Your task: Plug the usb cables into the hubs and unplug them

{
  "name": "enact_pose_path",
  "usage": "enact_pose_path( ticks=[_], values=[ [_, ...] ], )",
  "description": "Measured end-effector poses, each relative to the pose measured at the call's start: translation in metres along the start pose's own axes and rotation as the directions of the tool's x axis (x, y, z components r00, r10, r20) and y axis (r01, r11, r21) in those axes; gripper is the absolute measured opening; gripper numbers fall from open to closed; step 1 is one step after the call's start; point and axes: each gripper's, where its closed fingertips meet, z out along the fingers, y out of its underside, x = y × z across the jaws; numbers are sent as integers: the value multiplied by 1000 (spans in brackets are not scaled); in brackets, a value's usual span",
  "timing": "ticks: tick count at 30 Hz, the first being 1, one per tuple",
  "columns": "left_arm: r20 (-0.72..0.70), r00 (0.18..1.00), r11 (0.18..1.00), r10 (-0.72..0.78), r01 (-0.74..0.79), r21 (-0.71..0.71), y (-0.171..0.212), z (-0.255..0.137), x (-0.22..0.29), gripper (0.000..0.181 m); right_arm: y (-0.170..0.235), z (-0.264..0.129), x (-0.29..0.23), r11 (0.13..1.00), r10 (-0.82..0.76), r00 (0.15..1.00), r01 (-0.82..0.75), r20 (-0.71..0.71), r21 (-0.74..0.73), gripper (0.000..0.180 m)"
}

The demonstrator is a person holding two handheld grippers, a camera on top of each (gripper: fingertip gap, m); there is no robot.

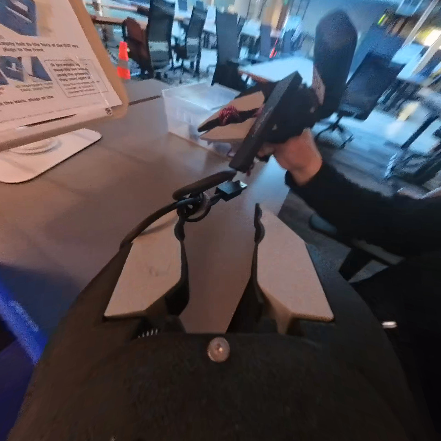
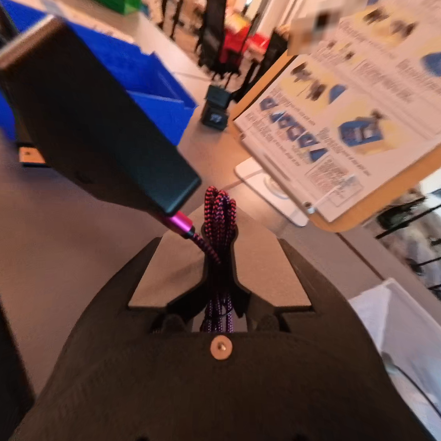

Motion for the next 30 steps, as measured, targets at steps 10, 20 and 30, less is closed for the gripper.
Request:
enact_pose_path(
  ticks=[10,20,30],
  values=[
    [252,967,999,39,-34,-25,-2,-72,-43,60,58,9,-14,942,184,971,-130,150,-311,5],
    [108,962,964,251,-259,68,-14,18,11,56,12,-13,-63,981,146,916,-84,374,-176,6],
    [61,783,784,619,-613,-98,10,62,44,9,8,-21,-89,966,-98,931,174,352,-193,6]
  ],
)
